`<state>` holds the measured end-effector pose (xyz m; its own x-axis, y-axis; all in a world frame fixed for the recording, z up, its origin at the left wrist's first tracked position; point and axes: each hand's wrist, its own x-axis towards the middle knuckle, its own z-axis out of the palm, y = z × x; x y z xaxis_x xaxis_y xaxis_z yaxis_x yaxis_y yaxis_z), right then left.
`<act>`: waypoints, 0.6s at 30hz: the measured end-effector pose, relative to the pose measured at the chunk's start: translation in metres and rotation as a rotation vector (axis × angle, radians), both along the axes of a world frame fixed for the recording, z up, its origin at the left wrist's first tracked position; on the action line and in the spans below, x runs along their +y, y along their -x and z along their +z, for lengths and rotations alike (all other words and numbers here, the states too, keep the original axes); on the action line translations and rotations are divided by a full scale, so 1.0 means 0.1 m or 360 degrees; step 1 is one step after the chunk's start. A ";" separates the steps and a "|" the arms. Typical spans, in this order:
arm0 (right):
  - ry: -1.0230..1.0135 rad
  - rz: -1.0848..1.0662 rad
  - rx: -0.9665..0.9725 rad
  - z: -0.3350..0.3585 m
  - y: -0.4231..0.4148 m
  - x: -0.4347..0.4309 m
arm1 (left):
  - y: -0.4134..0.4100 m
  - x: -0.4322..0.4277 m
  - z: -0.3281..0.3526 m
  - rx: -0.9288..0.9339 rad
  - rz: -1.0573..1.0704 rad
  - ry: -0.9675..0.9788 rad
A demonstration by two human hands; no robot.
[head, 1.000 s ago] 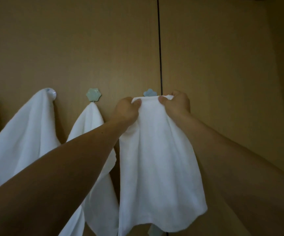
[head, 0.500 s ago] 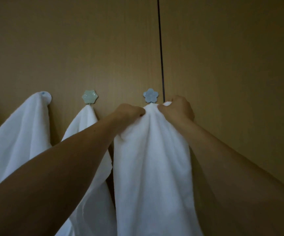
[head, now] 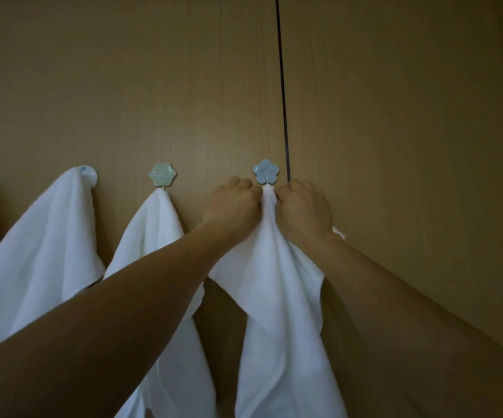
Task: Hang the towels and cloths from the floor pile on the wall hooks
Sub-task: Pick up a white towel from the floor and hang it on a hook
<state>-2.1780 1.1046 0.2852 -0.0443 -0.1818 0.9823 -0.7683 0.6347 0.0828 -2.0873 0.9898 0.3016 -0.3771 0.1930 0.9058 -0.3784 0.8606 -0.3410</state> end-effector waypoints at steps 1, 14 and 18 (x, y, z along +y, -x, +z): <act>0.0002 0.0069 -0.0025 -0.04 -0.01 0.01 | 0.01 0.00 -0.04 -0.0060 -0.0173 -0.0123; 0.0065 0.0783 -0.0936 0.00 -0.16 0.08 | 0.00 0.22 0.03 -0.0198 -0.0890 -0.1441; 0.0159 0.1330 -0.1378 -0.05 -0.13 0.14 | -0.07 0.18 -0.09 -0.0218 -0.1145 -0.1826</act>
<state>-2.1652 1.1181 0.2804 -0.6001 -0.3933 0.6966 -0.7212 -0.1107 -0.6838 -2.0799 1.0079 0.2928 -0.6124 -0.4466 0.6523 0.2493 0.6739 0.6955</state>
